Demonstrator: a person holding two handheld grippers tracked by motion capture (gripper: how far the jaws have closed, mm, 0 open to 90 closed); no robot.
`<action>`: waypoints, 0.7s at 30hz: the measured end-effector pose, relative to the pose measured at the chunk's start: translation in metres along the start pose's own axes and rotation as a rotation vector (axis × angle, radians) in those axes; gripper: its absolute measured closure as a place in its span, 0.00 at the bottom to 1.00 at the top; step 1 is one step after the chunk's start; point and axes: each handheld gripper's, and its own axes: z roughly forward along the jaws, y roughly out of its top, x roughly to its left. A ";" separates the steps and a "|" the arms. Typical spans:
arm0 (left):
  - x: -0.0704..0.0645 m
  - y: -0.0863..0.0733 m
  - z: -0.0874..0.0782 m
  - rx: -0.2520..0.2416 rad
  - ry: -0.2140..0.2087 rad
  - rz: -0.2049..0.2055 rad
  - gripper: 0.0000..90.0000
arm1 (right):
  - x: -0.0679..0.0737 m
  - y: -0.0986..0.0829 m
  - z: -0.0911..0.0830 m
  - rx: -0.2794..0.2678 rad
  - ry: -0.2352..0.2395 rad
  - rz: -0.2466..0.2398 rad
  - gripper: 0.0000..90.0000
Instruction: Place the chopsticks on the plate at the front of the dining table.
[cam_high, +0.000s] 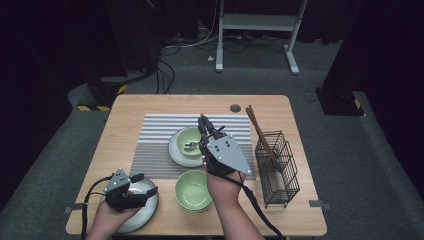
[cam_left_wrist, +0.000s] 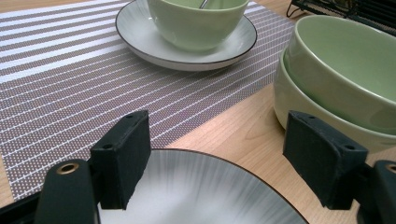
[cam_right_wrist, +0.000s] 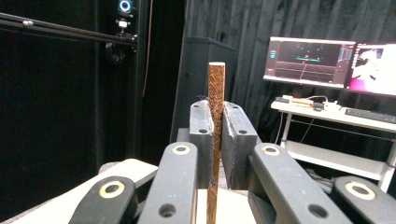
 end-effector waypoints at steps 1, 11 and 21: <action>0.000 0.000 0.000 -0.002 0.003 -0.001 0.25 | 0.002 -0.001 0.001 0.002 0.005 0.002 0.93; -0.001 0.001 0.000 -0.013 0.010 -0.003 0.24 | 0.018 -0.003 0.006 0.001 0.050 0.012 0.93; -0.003 0.000 0.001 -0.011 0.022 0.009 0.28 | 0.038 -0.010 0.012 0.014 0.104 0.020 0.93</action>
